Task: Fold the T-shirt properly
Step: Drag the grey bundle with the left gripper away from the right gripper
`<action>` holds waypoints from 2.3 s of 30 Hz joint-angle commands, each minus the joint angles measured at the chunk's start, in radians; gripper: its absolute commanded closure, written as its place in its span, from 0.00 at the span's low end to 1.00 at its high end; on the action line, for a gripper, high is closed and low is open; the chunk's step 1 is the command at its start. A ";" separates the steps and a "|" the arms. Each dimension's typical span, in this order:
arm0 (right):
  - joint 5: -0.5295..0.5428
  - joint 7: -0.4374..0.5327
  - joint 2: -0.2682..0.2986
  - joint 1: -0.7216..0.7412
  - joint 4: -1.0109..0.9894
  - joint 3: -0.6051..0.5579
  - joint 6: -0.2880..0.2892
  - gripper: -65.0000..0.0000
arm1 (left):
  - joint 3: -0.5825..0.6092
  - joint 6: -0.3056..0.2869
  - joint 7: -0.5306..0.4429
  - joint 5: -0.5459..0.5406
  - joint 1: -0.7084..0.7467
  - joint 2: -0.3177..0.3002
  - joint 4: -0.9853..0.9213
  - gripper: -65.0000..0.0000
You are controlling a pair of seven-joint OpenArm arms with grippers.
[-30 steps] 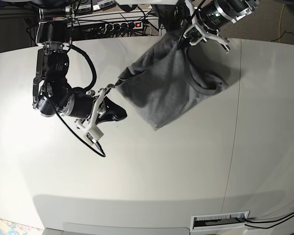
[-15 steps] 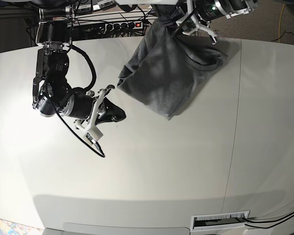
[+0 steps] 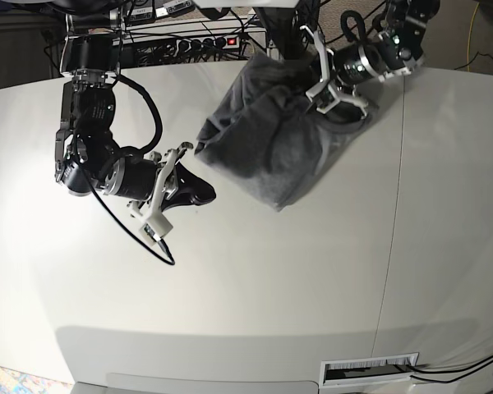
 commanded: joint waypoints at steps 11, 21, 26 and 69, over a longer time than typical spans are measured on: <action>-0.018 0.027 0.009 0.020 0.017 0.006 0.001 1.00 | -0.002 0.020 0.064 0.194 -0.114 -0.101 -0.221 0.94; -0.037 0.048 0.008 0.023 0.017 0.006 0.001 1.00 | -0.002 0.085 0.069 0.303 -0.107 -0.278 -0.221 0.94; -0.040 0.054 0.008 0.023 0.017 0.006 0.001 1.00 | -0.002 0.186 0.035 0.434 -0.109 -0.337 -0.221 0.94; -0.072 0.072 0.008 0.022 0.017 0.006 0.001 1.00 | -0.002 0.426 0.219 0.248 0.028 -0.377 0.478 0.71</action>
